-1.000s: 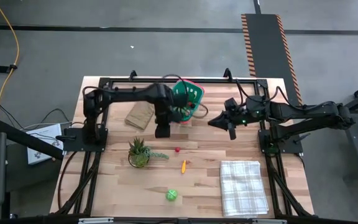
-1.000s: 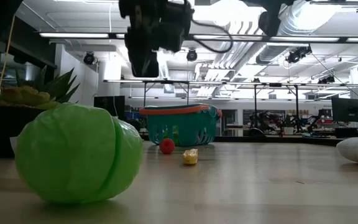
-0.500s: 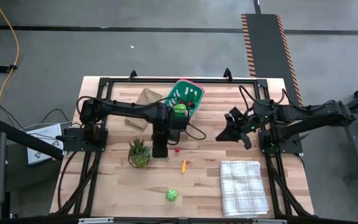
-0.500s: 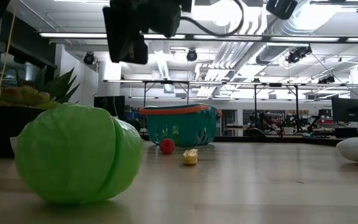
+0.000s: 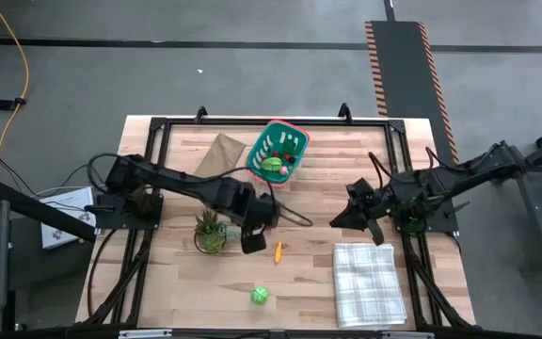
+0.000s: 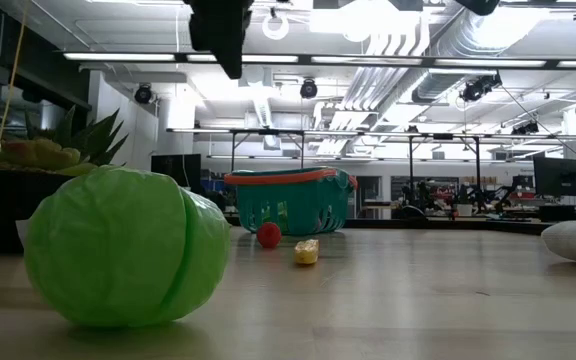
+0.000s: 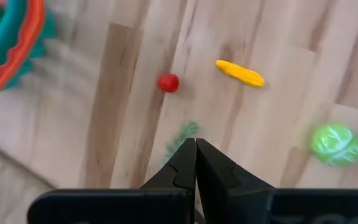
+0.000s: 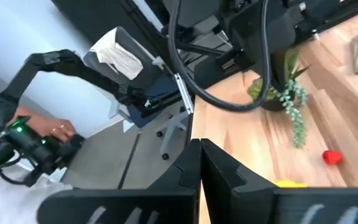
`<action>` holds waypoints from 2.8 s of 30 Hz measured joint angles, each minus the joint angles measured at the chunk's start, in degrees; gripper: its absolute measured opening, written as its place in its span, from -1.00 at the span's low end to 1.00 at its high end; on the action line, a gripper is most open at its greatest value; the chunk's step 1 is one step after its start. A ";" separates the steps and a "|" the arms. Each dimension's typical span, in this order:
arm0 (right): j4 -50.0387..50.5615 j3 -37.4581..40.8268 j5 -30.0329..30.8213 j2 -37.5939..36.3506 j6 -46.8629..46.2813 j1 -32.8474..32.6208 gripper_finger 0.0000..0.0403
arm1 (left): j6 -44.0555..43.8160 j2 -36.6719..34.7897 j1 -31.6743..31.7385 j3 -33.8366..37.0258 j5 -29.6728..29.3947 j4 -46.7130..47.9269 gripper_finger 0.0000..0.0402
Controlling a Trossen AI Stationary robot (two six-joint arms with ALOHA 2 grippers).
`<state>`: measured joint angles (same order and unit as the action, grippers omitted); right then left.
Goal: Pick and placing Produce into tupperware
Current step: Put the red raspberry in the green basket
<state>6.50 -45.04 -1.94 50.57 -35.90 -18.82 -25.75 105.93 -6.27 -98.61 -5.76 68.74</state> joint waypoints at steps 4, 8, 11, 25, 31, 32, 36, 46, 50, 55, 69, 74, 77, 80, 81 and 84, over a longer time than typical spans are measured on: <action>1.87 0.00 4.71 -0.05 -1.14 -3.41 -1.00 | -3.49 0.00 -2.31 0.31 -3.62 0.18 -1.00; 5.83 0.00 10.01 -0.07 -2.93 -6.48 -1.00 | -7.47 -1.37 -4.77 1.86 -7.60 -0.58 -1.00; 7.97 0.00 12.70 -0.07 -4.65 -8.46 -1.00 | -9.85 -3.86 -6.57 4.71 -10.10 -2.64 -1.00; 8.44 0.00 18.46 -0.07 -4.22 -11.22 -1.00 | -16.58 -27.42 -8.16 34.73 -9.83 -35.04 -1.00; 8.40 0.00 19.51 -0.09 -4.17 -11.20 -1.00 | -17.55 -34.24 -6.25 49.46 -7.34 -47.50 -1.00; 8.40 0.00 20.18 -0.07 -4.17 -11.20 -1.00 | -17.06 -34.66 -5.76 51.22 -7.28 -49.64 -1.00; 8.35 0.00 23.14 -0.07 -4.18 -11.20 -1.00 | -11.23 -34.75 -3.96 54.78 -7.31 -54.40 -1.00; 8.34 0.00 29.40 -0.04 -5.79 -8.66 -1.00 | 12.23 -30.96 1.54 55.36 -7.32 -58.19 -1.00; 8.40 0.00 29.45 0.02 -5.69 -6.03 -1.00 | 16.67 -29.39 4.13 55.30 -5.81 -59.54 -1.00; 8.61 0.00 28.04 0.02 -5.61 -2.70 -1.00 | 21.50 -26.36 7.06 55.34 0.99 -60.03 -1.00; 8.79 0.00 25.25 0.02 -4.49 1.21 -1.00 | 13.67 -22.45 11.19 55.30 10.83 -69.15 -0.50; 8.81 0.00 25.21 0.02 -3.17 1.92 -1.00 | 13.85 -22.30 11.14 52.61 11.62 -65.75 -0.31; 8.81 0.00 25.05 0.02 -2.56 2.39 -1.00 | 15.35 -21.57 11.16 48.45 11.51 -61.01 -0.29; 8.81 0.00 24.81 0.02 -2.08 2.93 -1.00 | 18.14 -19.13 11.16 43.67 12.09 -54.55 -0.31; 8.79 0.00 24.29 0.02 -1.64 3.11 -1.00 | 18.57 -18.14 11.18 42.49 12.96 -51.73 -0.33; 8.81 0.00 22.98 0.00 -0.59 3.47 -1.00 | 18.93 -14.75 11.16 39.31 14.42 -48.52 -0.36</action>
<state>15.31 -45.04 21.04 50.57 -36.49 -15.35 -6.82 91.18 4.89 -59.30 8.66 20.22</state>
